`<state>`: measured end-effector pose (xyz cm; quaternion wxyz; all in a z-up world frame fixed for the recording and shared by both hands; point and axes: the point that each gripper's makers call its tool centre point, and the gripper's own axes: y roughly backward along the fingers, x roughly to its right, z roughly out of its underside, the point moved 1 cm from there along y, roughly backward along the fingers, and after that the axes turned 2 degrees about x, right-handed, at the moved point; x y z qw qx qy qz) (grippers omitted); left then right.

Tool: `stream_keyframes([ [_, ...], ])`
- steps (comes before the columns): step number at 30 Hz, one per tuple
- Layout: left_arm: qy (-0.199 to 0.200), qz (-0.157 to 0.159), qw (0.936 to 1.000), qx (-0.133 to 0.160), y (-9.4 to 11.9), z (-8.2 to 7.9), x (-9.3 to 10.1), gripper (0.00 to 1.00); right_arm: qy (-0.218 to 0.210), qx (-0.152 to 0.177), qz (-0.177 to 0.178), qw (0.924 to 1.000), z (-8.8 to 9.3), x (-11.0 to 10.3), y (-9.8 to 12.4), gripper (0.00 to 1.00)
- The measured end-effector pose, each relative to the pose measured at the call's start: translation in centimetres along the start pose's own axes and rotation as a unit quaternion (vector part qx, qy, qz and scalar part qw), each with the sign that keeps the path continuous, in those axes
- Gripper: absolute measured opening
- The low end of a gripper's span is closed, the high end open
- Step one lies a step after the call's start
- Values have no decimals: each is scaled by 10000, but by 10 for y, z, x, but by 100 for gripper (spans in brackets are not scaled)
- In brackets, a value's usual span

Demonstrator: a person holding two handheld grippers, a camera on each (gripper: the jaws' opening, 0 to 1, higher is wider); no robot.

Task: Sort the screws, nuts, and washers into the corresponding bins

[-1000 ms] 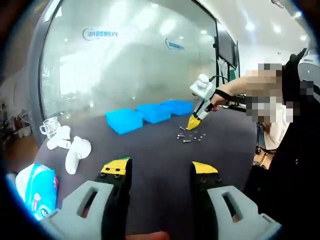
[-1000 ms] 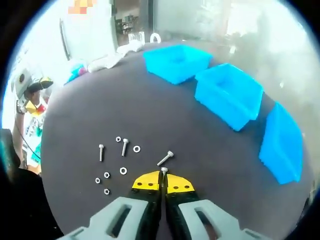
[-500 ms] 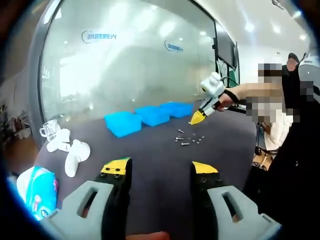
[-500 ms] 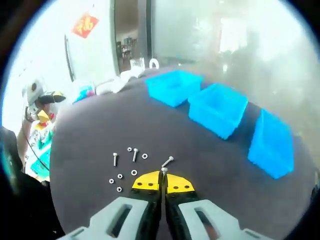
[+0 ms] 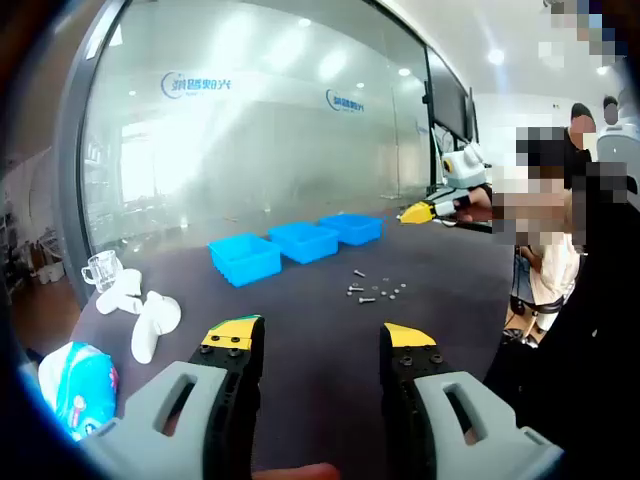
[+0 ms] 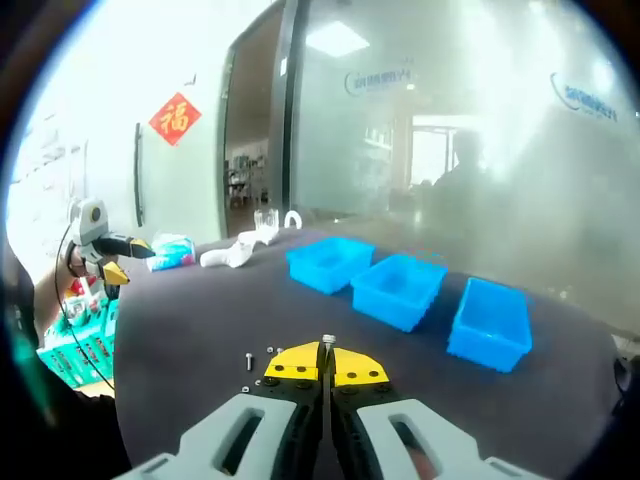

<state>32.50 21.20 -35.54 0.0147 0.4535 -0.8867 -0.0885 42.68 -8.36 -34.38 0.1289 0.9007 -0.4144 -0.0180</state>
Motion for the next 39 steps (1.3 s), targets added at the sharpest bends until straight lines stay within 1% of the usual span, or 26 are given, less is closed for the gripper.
stream_keyframes([
  [1, 4, -5, 10000, 19, -1, -1, 1, 46, -45, 180, 95, 9998, -3, 2, 6, 0],
  [3, 45, -6, 10000, 70, -1, -4, 2, 46, -125, 390, 196, 9990, -7, 5, 14, 0],
  [7, 48, -39, 9999, 141, -1, -8, 3, 46, -117, 689, 386, 9968, -9, 14, 27, 0],
  [8, 46, -37, 9999, 150, -2, -9, 3, 46, -129, 716, 461, 9963, -8, 17, 29, 0],
  [11, 2, -29, 9999, 146, -2, -11, 5, 46, -184, 870, 533, 9946, -10, 22, 34, 0],
  [13, -4, -27, 9999, 152, -2, -12, 5, 46, -211, 925, 609, 9936, -11, 30, 36, 0],
  [15, -23, -25, 9999, 164, -2, -14, 5, 46, -239, 969, 643, 9929, -12, 37, 37, 0],
  [20, -29, -16, 9999, 170, -3, -15, 5, 46, -214, 996, 811, 9915, -13, 60, 37, 0],
  [24, -31, -12, 9999, 170, -3, -15, 6, 46, -149, 1029, 925, 9903, -16, 77, 33, 0],
  [28, -47, -14, 9999, 160, -3, -15, 5, 46, -128, 1028, 1009, 9895, -18, 94, 26, 0],
  [30, -49, -20, 9999, 165, -2, -16, 5, 46, -125, 996, 1048, 9894, -19, 104, 20, 0],
  [32, -23, -11, 9998, 171, -2, -16, 5, 46, -85, 1047, 1046, 9889, -21, 113, 13, 0],
  [34, -16, -5, 9999, 172, -2, -16, 6, 46, -64, 969, 1111, 9891, -20, 124, 5, 0],
  [36, -31, -22, 9999, 163, -2, -17, 6, 46, -150, 964, 1158, 9885, -21, 135, -2, 0],
  [39, -78, -29, 9999, 151, -1, -18, 6, 46, -38, 915, 1255, 9879, -25, 153, -16, 0],
])
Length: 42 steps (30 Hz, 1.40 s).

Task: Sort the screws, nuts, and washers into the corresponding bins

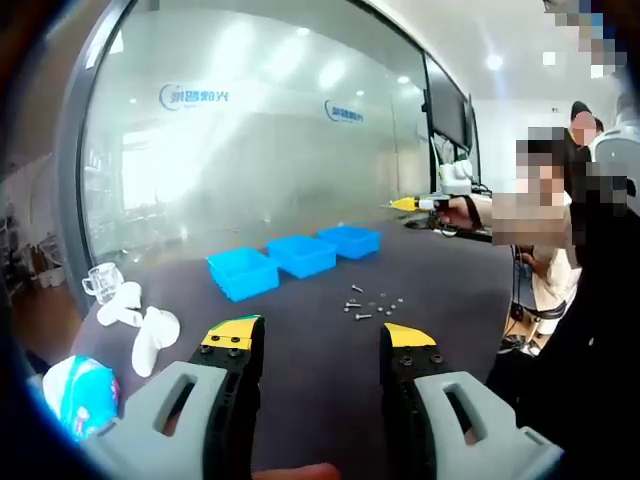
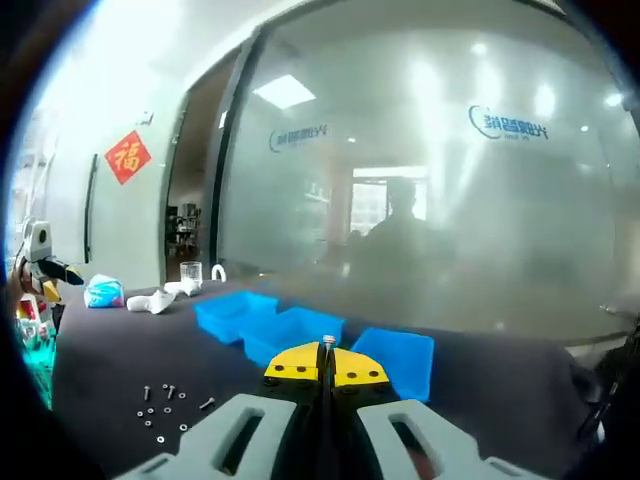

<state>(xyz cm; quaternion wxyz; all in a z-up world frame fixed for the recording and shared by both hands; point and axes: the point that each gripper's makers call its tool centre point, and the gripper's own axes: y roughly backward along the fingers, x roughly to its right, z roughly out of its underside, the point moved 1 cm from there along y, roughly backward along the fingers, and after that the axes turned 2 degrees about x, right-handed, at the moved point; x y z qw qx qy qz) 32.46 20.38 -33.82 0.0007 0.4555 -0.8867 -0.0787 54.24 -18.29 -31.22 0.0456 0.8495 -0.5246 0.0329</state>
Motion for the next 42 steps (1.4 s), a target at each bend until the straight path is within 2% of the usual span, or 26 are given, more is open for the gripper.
stream_keyframes([
  [6, 34, -37, 10000, 16, 1, -1, -1, 46, 25, -153, 168, 9997, 1, 23, -31, 0],
  [14, 21, -29, 10000, 71, -2, -7, 4, 46, 134, -570, 213, 9981, 10, 34, -69, 0],
  [20, 15, -29, 10000, 54, -3, -7, 6, 46, 184, -819, 251, 9962, 16, 41, -90, 0],
  [28, 29, -56, 10000, 43, -3, -7, 5, 46, 149, -964, 370, 9945, 28, 48, -101, 0],
  [36, 40, -47, 10000, 14, -5, -4, 6, 46, 60, -1100, 445, 9929, 40, 52, -101, 0],
  [39, 40, -29, 10000, -33, -6, -1, 6, 46, -105, -1102, 393, 9931, 43, 51, -101, 0],
  [41, 54, -23, 10000, -44, -6, 0, 6, 46, -43, -1028, 410, 9938, 42, 52, -101, 4],
  [42, 58, -25, 10000, -45, -6, 0, 6, 46, -40, -1015, 389, 9941, 41, 51, -101, 11],
])
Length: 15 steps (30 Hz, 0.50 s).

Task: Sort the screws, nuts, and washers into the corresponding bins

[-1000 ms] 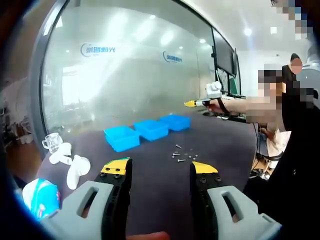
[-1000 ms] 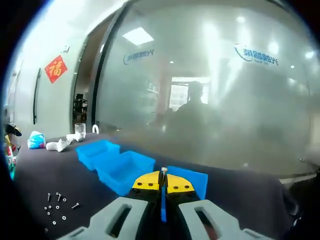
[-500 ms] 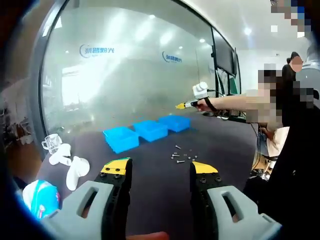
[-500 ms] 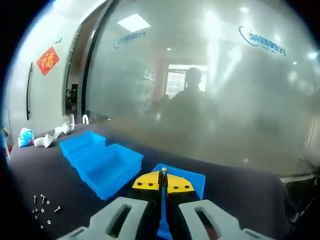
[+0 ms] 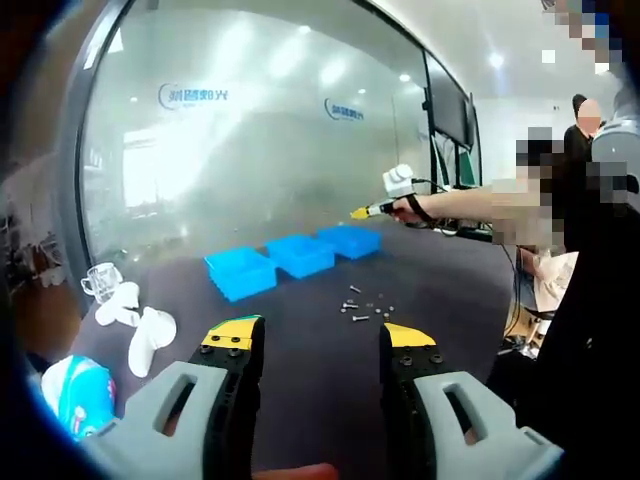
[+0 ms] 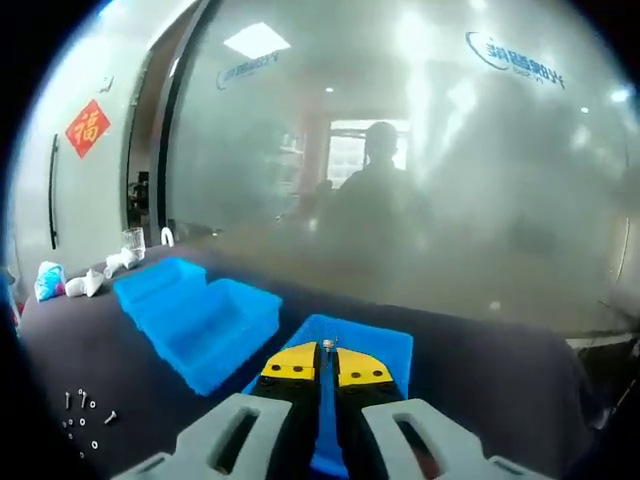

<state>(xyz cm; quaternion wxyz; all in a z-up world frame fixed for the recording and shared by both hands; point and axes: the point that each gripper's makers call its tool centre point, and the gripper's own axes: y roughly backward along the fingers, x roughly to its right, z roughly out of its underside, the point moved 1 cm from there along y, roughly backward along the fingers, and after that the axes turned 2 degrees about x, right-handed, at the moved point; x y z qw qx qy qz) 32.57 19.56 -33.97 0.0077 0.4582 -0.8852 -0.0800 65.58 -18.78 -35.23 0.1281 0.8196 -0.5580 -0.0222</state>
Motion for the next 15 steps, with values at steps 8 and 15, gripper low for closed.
stream_keyframes([
  [8, 24, -8, 10000, 2, 1, 1, -1, 46, -86, 70, -63, 9999, -2, 3, -1, 29],
  [15, 47, -19, 10000, 8, 2, 2, -2, 46, -202, 173, -115, 9996, -7, -1, 5, 33],
])
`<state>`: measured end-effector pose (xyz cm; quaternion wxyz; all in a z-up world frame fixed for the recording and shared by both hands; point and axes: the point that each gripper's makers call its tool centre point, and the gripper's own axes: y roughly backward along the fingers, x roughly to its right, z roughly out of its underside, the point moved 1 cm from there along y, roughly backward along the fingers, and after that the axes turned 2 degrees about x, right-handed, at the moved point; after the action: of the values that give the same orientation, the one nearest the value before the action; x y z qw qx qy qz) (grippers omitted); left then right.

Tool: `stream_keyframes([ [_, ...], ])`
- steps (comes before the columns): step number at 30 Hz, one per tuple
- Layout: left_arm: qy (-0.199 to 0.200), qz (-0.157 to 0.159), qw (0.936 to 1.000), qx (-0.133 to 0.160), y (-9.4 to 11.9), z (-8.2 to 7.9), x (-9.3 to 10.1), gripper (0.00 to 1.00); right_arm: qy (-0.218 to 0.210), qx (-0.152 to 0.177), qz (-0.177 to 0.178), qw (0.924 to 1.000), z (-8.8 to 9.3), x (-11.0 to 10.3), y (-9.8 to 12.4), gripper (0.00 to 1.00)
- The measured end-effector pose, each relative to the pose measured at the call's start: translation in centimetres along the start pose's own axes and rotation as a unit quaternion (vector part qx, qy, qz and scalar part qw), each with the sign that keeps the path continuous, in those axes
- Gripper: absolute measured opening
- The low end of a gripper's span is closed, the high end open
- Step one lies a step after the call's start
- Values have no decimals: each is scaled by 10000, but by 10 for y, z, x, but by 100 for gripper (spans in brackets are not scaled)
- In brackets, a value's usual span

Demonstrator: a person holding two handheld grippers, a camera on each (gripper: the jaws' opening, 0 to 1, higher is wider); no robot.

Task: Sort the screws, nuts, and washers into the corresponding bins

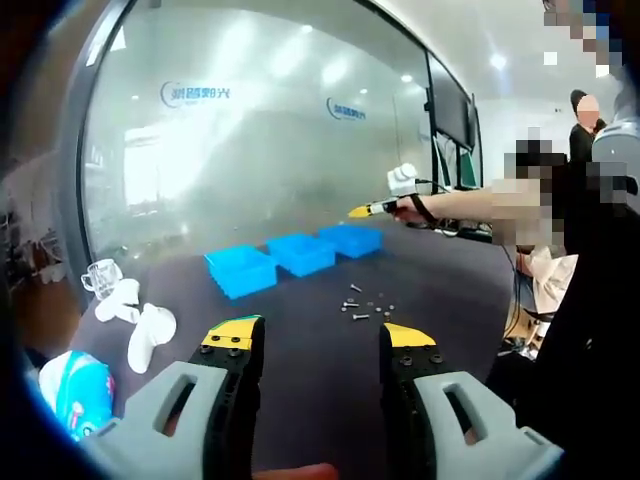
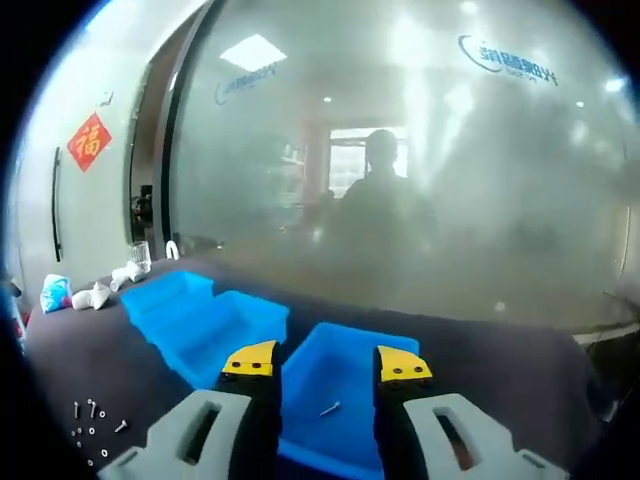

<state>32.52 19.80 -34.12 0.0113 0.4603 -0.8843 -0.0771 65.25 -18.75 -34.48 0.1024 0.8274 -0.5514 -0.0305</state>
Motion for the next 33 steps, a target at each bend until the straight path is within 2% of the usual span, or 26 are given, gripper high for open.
stream_keyframes([
  [6, 69, 13, 10000, 53, -1, -1, -1, 46, -67, 196, -170, 9996, -8, -13, 17, 33],
  [13, 100, 8, 9999, 98, -3, 1, -2, 46, 99, 516, -459, 9976, -18, -43, 48, 33],
  [20, 167, -40, 9997, 165, -3, 2, -7, 46, 97, 834, -827, 9930, -22, -79, 89, 33],
  [22, 161, -42, 9997, 172, -4, 2, -8, 46, -64, 922, -958, 9911, -22, -89, 102, 33],
  [28, 175, 0, 9996, 198, -7, 4, -9, 46, -90, 1096, -1168, 9870, -20, -111, 134, 33],
  [33, 169, 60, 9996, 205, -9, 4, -7, 46, -151, 1073, -1358, 9848, -3, -133, 164, 33],
])
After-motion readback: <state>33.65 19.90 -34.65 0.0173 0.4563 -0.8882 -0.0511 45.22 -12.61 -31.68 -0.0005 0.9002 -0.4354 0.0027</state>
